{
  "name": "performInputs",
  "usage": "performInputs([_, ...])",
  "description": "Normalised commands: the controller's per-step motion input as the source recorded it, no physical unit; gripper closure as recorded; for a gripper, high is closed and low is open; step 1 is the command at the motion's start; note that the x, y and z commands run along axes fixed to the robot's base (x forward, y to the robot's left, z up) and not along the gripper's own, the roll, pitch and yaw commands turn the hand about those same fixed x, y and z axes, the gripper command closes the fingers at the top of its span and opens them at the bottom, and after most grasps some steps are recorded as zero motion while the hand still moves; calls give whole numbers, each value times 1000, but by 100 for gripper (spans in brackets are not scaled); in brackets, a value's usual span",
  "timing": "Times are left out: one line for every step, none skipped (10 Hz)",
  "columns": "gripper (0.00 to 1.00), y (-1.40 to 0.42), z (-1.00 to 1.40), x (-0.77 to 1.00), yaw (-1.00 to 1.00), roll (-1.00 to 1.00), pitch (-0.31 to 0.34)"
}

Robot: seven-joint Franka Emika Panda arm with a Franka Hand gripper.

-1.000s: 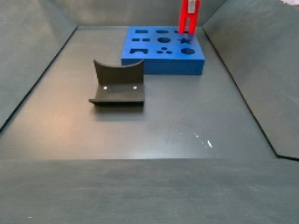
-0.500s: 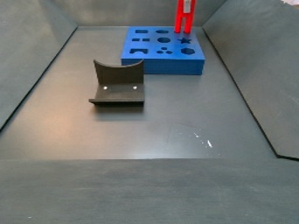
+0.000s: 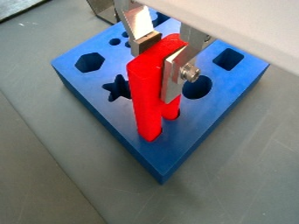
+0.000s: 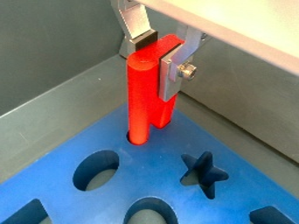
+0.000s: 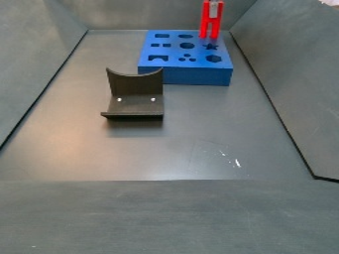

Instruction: Insert the square-circle object.

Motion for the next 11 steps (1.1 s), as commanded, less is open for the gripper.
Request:
performInputs([100, 0, -846, 43, 0, 146, -23])
performInputs([100, -83, -951, 34, 0, 186, -57])
performInputs([100, -206, -983, 160, 0, 177, -24])
performInputs([100, -266, -1000, 197, 0, 159, 0])
performInputs([100, -346, -1000, 111, 0, 124, 0])
performInputs([100, -323, -1000, 57, -71, 3, 0])
performInputs([100, -326, -1000, 49, -74, 3, 0])
performInputs([100, -334, -1000, 6, -11, 4, 0])
performInputs([100, -251, -1000, 0, 0, 0, 0])
performInputs([100, -203, -1000, 14, 100, 0, 0])
performInputs([100, -166, -1000, 0, 157, 0, 6])
